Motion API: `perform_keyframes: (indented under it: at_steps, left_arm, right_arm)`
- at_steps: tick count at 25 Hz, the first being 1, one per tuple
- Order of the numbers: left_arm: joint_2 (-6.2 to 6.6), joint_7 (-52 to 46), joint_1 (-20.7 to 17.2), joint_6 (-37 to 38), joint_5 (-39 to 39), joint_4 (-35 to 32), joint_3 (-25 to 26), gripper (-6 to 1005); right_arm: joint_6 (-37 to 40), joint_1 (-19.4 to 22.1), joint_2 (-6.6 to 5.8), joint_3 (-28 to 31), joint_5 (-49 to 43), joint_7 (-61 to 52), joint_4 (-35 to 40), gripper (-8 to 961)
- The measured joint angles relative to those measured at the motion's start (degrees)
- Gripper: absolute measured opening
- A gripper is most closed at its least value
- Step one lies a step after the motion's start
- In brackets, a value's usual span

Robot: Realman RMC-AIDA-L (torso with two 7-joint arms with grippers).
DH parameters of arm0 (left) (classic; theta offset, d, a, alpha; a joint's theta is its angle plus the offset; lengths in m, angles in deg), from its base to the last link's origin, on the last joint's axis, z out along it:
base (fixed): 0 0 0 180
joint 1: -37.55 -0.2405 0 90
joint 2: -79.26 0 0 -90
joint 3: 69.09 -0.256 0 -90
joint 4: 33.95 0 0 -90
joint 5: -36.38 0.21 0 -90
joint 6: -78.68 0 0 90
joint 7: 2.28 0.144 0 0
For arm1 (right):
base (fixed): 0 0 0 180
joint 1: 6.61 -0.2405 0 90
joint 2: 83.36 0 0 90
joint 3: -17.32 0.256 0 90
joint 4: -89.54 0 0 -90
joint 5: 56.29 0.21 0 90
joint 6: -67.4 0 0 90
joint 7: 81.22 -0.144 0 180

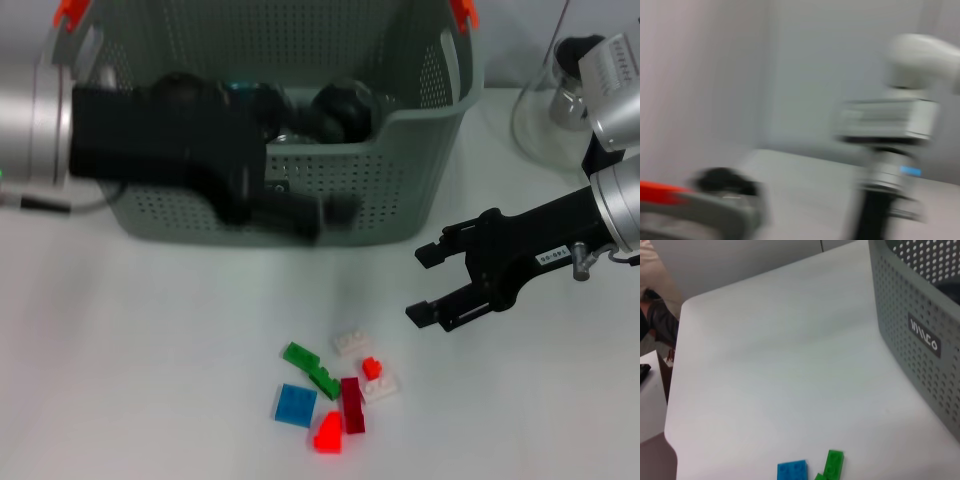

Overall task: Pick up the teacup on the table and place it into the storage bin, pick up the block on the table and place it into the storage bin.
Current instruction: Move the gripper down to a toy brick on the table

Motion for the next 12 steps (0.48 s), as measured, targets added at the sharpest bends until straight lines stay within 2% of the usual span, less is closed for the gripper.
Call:
perform_keyframes:
  at_steps: [2,5,8,12]
  left_arm:
    - [-0.03,3.83,-1.78,3.63,-2.92,2.54,-0.28,952]
    - [0.06,12.07,-4.48,5.44,-5.25,8.54,-0.07,952]
    - [0.16,20.65,-6.48,6.18,-5.77,14.21,0.45,952]
    - [-0.04,27.05,-8.53,6.98,-5.30,18.15,0.61,953]
  right_arm:
    - [0.00,-0.16,0.00,-0.45,-0.48,0.00,0.00,883]
    - [-0.22,-0.51,0.10,-1.83,-1.56,0.00,0.26,883]
    - [-0.61,-1.72,0.43,-3.56,-2.96,-0.09,0.57,884]
    - [-1.41,-4.01,1.03,-5.63,-5.22,-0.62,0.46,882]
